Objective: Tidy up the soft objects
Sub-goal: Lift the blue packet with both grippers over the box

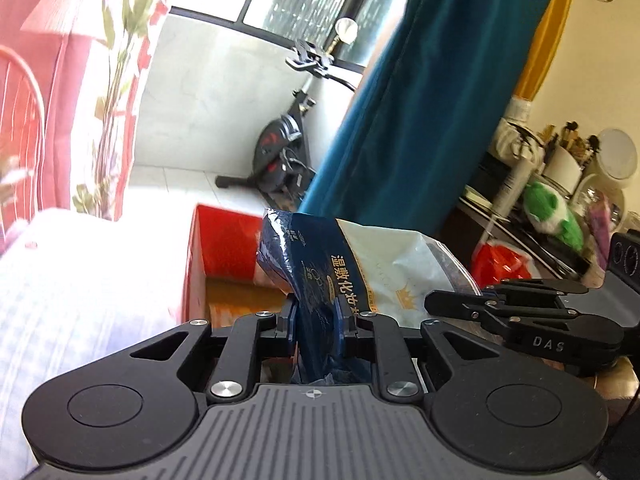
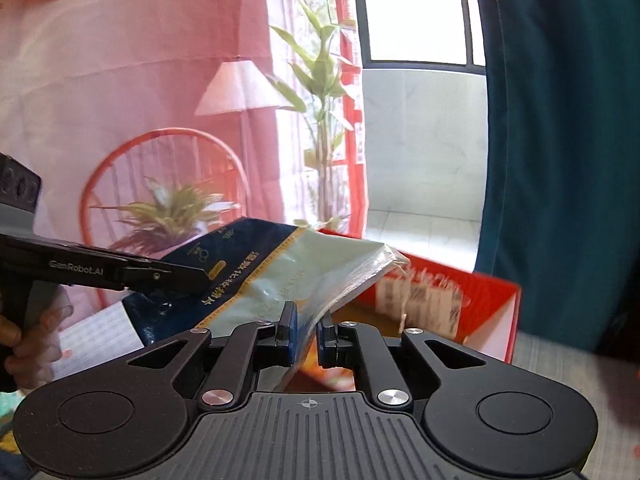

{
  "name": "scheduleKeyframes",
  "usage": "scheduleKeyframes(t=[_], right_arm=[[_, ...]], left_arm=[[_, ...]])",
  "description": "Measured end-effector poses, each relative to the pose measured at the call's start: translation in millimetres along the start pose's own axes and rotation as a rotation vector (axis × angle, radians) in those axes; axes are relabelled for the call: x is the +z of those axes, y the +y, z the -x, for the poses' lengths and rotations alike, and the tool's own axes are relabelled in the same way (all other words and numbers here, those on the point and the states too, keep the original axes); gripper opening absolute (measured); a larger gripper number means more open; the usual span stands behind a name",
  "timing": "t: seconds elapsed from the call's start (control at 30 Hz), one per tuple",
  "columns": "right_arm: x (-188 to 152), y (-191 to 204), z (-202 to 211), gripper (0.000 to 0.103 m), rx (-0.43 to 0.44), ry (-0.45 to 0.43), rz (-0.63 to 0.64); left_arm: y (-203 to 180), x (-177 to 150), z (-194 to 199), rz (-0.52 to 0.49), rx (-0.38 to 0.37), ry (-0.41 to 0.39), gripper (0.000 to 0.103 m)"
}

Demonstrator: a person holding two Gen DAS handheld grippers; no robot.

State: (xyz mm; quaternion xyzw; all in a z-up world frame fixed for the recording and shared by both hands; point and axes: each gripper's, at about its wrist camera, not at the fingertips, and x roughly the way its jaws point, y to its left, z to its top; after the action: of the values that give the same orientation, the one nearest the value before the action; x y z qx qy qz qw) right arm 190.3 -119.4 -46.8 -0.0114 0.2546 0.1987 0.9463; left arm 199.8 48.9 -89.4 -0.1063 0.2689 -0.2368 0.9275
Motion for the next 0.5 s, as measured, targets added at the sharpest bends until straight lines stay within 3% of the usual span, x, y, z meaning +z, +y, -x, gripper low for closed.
scheduleKeyframes(t=[0.23, 0.4, 0.5], right_arm=[[30.6, -13.7, -58.0, 0.008, -0.116, 0.003, 0.080], [31.3, -42.9, -95.1, 0.008, -0.114, -0.013, -0.125], [21.3, -48.8, -120.4, 0.008, -0.129, 0.030, -0.172]], left_arm=[[-0.9, 42.6, -51.7, -0.057, 0.088, -0.019, 0.019], [4.9, 60.3, -79.7, -0.098, 0.146, 0.030, 0.019], [11.1, 58.8, -97.5, -0.118, 0.186, 0.093, 0.019]])
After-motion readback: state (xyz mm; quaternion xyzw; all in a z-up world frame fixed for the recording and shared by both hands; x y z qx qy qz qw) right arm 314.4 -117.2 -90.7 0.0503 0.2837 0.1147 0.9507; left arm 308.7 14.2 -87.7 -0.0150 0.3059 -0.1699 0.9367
